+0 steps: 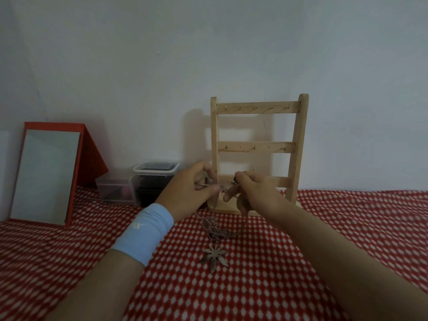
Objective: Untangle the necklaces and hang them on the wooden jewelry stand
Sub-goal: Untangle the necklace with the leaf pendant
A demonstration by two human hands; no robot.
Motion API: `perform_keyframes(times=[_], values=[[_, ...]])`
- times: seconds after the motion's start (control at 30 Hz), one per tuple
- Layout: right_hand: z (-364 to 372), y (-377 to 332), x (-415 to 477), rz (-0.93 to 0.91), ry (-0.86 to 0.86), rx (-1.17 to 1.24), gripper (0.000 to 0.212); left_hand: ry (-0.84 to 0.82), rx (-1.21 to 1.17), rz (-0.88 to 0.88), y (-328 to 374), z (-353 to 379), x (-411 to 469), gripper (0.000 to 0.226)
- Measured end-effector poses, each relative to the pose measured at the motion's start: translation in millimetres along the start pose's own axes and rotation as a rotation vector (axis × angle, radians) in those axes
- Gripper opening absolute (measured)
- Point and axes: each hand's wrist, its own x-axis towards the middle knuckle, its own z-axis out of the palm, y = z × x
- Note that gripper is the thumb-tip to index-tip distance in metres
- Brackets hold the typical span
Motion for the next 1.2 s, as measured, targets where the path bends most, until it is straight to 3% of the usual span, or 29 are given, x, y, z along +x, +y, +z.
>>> perform_keyframes(times=[0.2, 0.37, 0.53, 0.7, 0.83, 1.03, 1.13, 1.2], values=[[-2, 2, 0, -0.002, -0.032, 0.024, 0.036, -0.123, 0.065, 0.003, 0, -2, 0, 0.033], [-3, 3, 1, 0.016, -0.048, 0.043, 0.037, -0.073, 0.120, 0.018, -3, 3, 0, 0.028], [-9, 6, 5, -0.027, 0.092, -0.205, 0.035, -0.147, 0.217, -0.126, -8, 5, 2, 0.029], [-14, 3, 2, 0.135, 0.027, 0.221, 0.031, -0.184, 0.150, -0.272, -7, 1, -1, 0.031], [-15, -1, 0, 0.205, -0.037, 0.218, 0.020, -0.240, 0.183, -0.264, -4, -2, -1, 0.032], [-6, -4, -5, 0.291, -0.083, 0.194, 0.025, -0.303, 0.207, -0.298, 5, -19, -8, 0.029], [3, -4, -9, 0.308, -0.056, 0.348, 0.032, -0.340, 0.226, -0.371, -1, -29, -21, 0.028], [14, -7, -13, 0.320, -0.074, 0.467, 0.023, -0.347, 0.220, -0.439, -11, -35, -32, 0.027]])
